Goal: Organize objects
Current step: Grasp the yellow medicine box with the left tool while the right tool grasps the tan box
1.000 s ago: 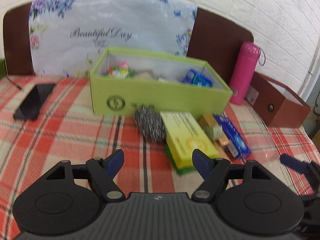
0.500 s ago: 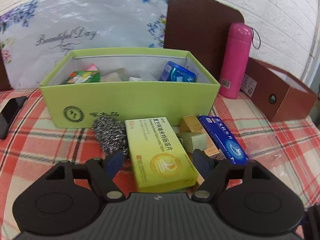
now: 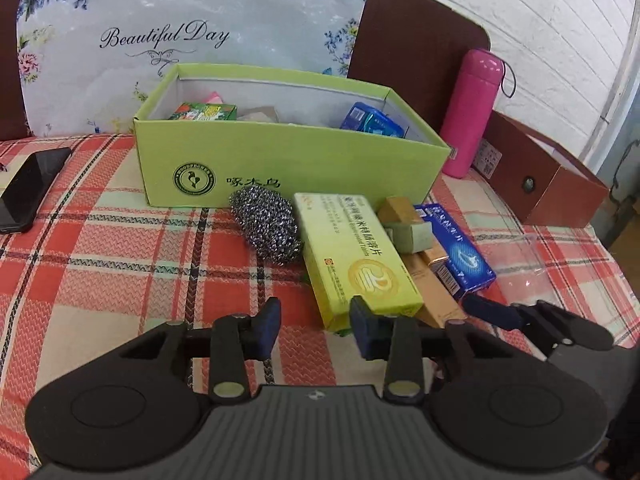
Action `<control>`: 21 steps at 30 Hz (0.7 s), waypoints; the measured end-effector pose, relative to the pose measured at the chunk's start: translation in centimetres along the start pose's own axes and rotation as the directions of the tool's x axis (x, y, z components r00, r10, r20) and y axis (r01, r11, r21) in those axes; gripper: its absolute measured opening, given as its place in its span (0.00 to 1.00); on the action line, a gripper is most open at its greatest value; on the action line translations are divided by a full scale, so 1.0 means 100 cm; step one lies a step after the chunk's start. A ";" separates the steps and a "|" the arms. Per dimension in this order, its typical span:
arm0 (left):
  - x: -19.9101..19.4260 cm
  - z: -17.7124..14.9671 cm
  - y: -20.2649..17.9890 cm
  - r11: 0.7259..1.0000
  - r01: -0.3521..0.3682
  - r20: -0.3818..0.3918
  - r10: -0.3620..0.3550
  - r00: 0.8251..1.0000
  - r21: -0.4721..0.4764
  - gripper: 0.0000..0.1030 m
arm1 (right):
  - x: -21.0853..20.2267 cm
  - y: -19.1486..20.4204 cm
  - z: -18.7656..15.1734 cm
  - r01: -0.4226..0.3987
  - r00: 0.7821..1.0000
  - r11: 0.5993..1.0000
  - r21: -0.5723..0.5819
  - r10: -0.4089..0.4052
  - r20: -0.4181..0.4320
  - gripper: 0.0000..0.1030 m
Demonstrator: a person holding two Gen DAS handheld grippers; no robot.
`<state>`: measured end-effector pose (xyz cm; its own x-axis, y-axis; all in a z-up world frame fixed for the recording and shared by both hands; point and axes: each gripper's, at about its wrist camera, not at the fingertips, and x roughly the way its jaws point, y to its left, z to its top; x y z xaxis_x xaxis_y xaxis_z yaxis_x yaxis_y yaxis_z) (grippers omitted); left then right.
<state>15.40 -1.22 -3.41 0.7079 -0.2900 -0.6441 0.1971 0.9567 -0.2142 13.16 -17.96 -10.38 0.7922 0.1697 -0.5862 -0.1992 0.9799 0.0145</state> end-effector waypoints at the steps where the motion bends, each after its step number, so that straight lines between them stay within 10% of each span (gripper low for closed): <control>1: 0.001 0.002 -0.004 1.000 -0.004 0.011 0.004 1.000 -0.002 0.63 | 0.001 0.000 0.000 0.000 1.000 1.000 0.000 0.000 -0.005 0.46; 14: 0.061 0.026 -0.031 0.995 -0.071 -0.061 0.076 0.995 0.075 0.71 | -0.011 -0.002 -0.009 0.004 0.999 1.000 -0.008 -0.004 -0.034 0.29; 21: 0.008 -0.001 -0.004 0.998 -0.023 -0.067 0.027 0.997 0.055 0.69 | -0.040 0.004 -0.022 -0.035 0.997 0.999 -0.007 0.034 -0.065 0.29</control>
<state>15.83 -1.84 -3.97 0.6661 -0.2650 -0.6972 0.2174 0.9631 -0.1584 8.60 -18.52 -9.83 0.7459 0.1960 -0.6366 -0.2306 0.9726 0.0293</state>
